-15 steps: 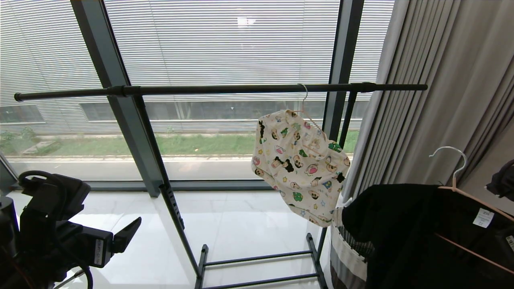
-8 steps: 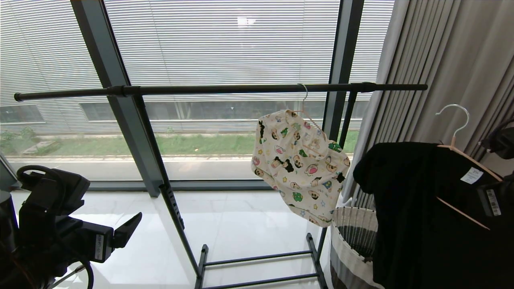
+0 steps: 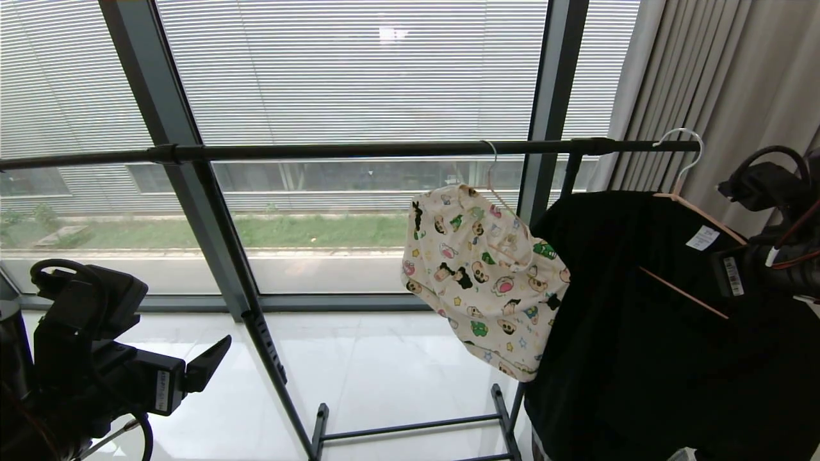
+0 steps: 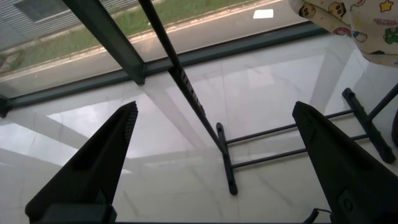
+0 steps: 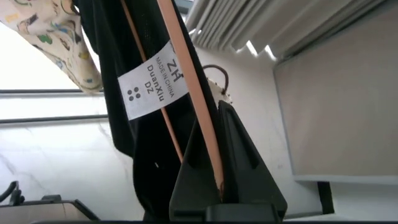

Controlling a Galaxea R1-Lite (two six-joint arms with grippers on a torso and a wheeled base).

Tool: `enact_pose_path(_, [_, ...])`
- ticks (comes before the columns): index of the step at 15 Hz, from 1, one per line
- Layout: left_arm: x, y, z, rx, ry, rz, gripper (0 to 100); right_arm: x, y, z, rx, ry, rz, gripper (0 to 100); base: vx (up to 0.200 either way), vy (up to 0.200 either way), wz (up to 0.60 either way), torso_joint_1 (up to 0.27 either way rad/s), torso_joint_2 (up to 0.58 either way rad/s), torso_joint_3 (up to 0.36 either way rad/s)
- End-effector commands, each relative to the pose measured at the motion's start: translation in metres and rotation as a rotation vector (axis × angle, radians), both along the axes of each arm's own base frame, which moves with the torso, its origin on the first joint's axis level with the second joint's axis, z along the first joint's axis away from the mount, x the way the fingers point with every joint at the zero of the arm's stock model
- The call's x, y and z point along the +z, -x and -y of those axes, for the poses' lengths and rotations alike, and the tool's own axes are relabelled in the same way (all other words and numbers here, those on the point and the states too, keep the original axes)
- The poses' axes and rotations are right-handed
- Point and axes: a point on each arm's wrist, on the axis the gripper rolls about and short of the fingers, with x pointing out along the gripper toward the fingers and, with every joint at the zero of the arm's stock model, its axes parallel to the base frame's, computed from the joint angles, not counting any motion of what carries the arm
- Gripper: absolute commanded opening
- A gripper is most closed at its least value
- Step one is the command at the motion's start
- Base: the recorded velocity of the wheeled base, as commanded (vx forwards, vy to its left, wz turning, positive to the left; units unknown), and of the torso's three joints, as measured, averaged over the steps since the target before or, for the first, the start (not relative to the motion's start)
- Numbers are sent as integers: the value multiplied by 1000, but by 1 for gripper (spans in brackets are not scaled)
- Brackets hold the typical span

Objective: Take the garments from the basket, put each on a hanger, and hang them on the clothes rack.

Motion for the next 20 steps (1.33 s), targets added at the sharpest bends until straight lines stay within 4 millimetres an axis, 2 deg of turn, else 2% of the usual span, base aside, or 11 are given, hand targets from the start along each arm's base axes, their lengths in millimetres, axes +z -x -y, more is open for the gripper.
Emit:
enact_pose_path(1, [0,0,0,-1,0,0,100,-2,-1,-5,22,2,-8,0,200,0,0,2,2,2])
enact_pose_path(8, [0,0,0,-1,0,0,100,1,-11,-25,88,1,-4,0,200,0,0,3,1,2])
enact_pose_path(14, [-1,0,0,-1,0,-3,100,-8,-15,-45,152,13,-36,0,0,0,0,0,0,0])
enact_pose_path(16, [-1,0,0,-1,-1,-4,100,-8,-26,-49,151,11,-36,0,0,0,0,0,0,0])
enact_pose_path(20, [-1,0,1,-9,-1,-4,100,-9,-62,-62,144,11,-34,0,0,0,0,0,0,0])
